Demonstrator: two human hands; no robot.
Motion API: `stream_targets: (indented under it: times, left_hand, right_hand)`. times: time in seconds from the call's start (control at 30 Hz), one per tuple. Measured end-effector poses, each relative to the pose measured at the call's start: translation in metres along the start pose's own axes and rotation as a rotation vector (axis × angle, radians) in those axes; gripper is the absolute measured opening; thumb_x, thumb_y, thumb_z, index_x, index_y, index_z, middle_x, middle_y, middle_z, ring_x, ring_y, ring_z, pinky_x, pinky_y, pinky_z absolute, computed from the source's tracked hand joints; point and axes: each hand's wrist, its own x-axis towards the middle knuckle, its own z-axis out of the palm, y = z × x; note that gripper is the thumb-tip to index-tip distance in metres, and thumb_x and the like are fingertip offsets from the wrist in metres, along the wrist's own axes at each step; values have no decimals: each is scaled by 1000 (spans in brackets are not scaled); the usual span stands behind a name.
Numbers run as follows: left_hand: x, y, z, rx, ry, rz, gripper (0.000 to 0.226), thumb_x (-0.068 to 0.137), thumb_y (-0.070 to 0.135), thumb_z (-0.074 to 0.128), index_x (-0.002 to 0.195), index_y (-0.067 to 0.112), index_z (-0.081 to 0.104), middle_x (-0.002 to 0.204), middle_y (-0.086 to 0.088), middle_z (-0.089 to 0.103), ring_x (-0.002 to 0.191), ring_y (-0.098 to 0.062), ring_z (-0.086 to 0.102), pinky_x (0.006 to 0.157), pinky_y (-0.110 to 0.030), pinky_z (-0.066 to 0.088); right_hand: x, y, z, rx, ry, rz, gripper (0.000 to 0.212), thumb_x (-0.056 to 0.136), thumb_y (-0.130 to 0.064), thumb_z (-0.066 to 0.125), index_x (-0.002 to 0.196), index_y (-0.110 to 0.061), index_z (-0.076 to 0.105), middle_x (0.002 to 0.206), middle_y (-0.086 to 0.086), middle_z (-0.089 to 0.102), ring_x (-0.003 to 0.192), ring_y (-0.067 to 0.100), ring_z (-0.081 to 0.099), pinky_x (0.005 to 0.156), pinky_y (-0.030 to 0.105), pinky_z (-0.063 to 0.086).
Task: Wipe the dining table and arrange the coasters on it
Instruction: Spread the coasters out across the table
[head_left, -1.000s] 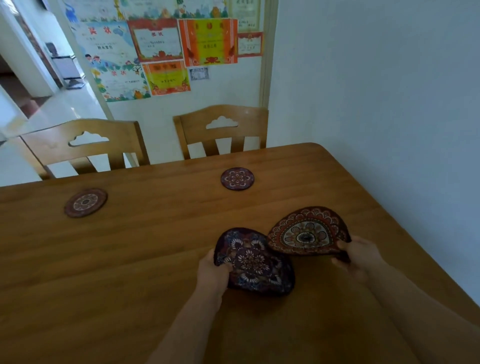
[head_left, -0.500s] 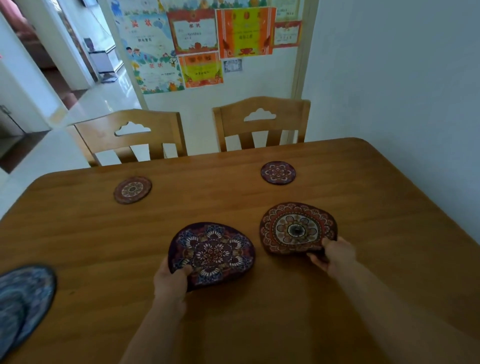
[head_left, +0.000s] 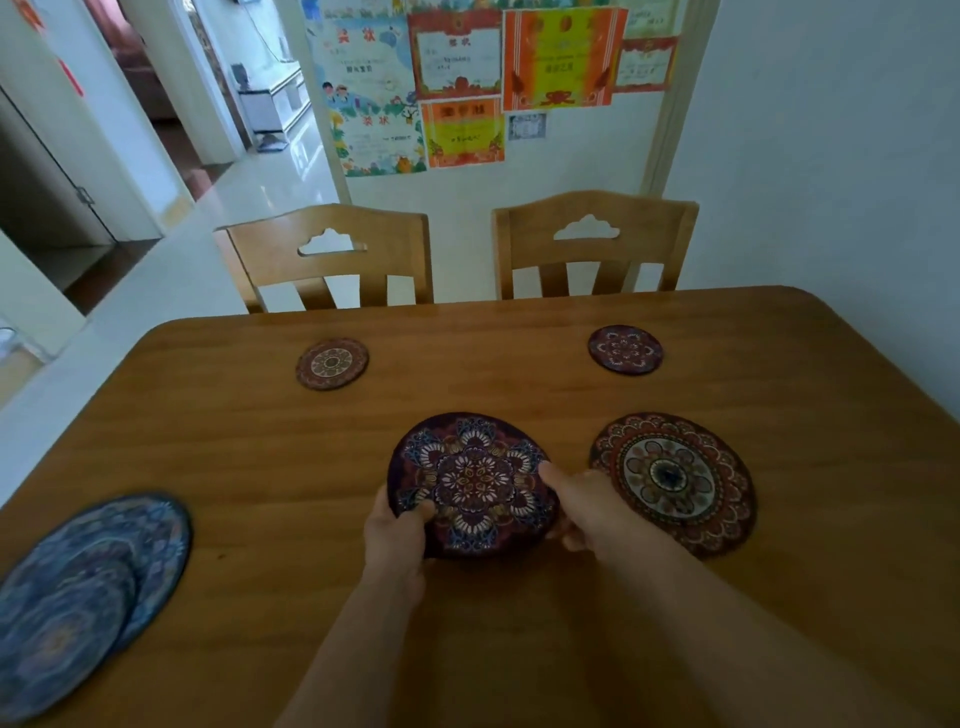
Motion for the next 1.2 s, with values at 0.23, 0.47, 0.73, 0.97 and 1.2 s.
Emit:
stream_targets:
  times: [0.23, 0.47, 0.73, 0.97, 1.2]
  left_hand:
    - [38, 17, -10, 278, 18, 41, 29, 100, 8, 49, 121, 27, 53, 112, -1, 58, 96, -23, 57, 68, -37, 55]
    - [59, 17, -24, 626, 147, 167, 28, 95, 15, 61, 123, 10, 60, 81, 7, 57, 70, -16, 61, 72, -43, 61]
    - [60, 19, -32, 626, 197, 234, 34, 92, 10, 62, 126, 9, 58, 117, -9, 65, 91, -22, 63, 82, -42, 59]
    - [42, 4, -27, 667, 215, 278, 55, 86, 20, 70, 135, 16, 47, 130, -6, 49, 114, -24, 55, 96, -45, 53]
    - [9, 12, -51, 652, 154, 258, 44, 91, 22, 66, 133, 20, 52, 129, 1, 53, 106, -13, 56, 83, -25, 53]
  right_hand:
    - [40, -1, 38, -67, 165, -187, 23, 95, -10, 55, 117, -15, 55, 93, -3, 59, 78, 17, 62, 59, 31, 56]
    - [48, 2, 45, -225, 160, -171, 26, 94, -13, 61, 119, -14, 52, 105, 2, 58, 66, 21, 69, 61, 34, 61]
    - [49, 8, 44, -263, 176, -264, 21, 95, -18, 62, 113, -12, 55, 88, 9, 66, 60, 18, 64, 47, 26, 52]
    - [41, 18, 24, -265, 174, -265, 23, 94, -11, 59, 117, -9, 60, 82, 7, 68, 64, 19, 66, 57, 30, 58]
    - [19, 10, 49, -298, 219, -457, 13, 95, -15, 59, 108, -14, 63, 106, 5, 65, 91, 20, 65, 83, 41, 57]
